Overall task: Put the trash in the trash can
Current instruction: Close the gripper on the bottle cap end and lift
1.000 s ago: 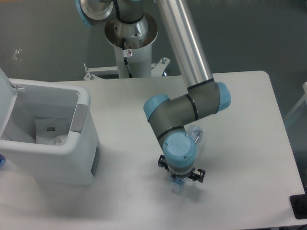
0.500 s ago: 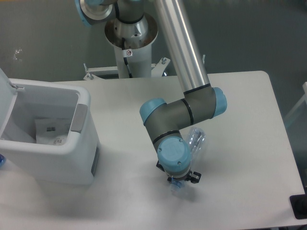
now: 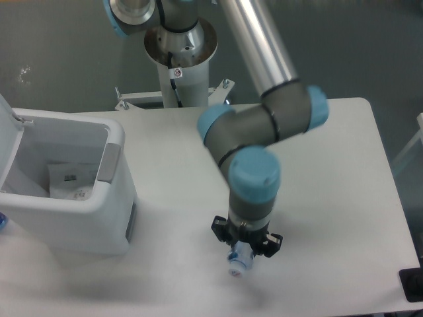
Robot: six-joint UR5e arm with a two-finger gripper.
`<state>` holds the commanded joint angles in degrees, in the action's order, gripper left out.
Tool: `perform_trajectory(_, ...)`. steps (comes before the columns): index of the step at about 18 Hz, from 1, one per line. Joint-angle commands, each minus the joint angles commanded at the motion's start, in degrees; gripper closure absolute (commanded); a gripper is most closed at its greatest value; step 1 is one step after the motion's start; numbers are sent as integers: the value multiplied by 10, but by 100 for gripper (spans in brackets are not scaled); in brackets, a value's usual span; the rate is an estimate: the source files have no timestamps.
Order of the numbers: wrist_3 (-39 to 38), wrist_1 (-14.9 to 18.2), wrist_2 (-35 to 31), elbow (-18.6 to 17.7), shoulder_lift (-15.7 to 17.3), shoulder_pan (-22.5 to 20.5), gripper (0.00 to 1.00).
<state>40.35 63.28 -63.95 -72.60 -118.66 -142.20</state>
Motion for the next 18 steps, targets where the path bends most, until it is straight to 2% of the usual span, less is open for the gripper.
perform_trajectory(3, -4, -25, 96, 14, 13, -17, 60)
perform_trajectory(7, -19, -48, 153, 22, 36, -21, 60)
perform_trajectory(16, -30, -74, 336, 26, 76, -17, 59)
perform_trajectory(18, -30, -74, 366, 21, 100, -14, 59)
